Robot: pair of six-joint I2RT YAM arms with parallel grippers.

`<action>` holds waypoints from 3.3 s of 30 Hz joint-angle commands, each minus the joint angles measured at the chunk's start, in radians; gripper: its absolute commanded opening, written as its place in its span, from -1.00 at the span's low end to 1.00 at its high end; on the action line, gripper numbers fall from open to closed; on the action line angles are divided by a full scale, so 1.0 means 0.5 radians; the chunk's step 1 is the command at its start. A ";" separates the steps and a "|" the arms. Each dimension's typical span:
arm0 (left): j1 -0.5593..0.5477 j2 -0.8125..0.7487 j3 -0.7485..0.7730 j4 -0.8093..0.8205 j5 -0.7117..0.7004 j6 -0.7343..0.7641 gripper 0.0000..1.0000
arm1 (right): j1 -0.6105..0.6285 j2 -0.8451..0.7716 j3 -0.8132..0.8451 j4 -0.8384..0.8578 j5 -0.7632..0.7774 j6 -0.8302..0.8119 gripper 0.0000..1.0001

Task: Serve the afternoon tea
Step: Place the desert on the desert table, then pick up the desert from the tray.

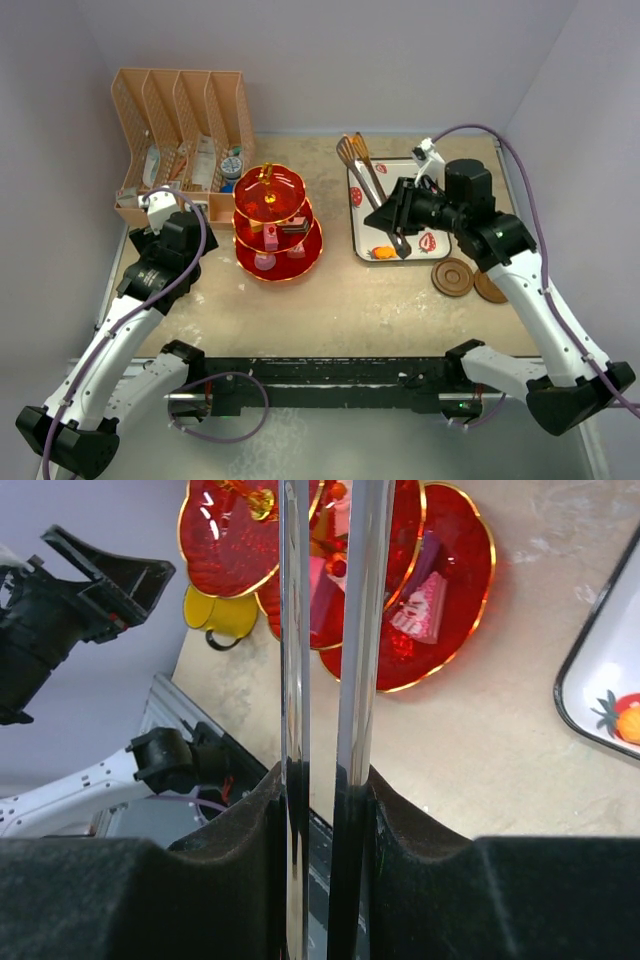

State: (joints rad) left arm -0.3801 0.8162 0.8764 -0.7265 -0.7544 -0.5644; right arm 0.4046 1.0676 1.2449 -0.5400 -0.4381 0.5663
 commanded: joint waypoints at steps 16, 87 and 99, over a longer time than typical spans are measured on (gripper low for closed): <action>-0.007 -0.008 0.015 0.033 -0.019 -0.014 0.93 | 0.608 0.264 0.117 0.244 0.217 0.102 -0.54; -0.006 0.000 0.012 0.033 0.005 -0.009 0.92 | 1.102 0.050 -0.112 0.414 0.550 0.450 -0.30; -0.006 0.014 0.011 0.036 0.021 -0.004 0.92 | 1.102 -0.321 -0.102 -0.340 1.618 0.611 -0.37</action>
State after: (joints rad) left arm -0.3801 0.8253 0.8764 -0.7265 -0.7456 -0.5644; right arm 0.9550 0.9730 1.1652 -0.5449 0.0704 0.8066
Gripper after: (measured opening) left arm 0.963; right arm 0.325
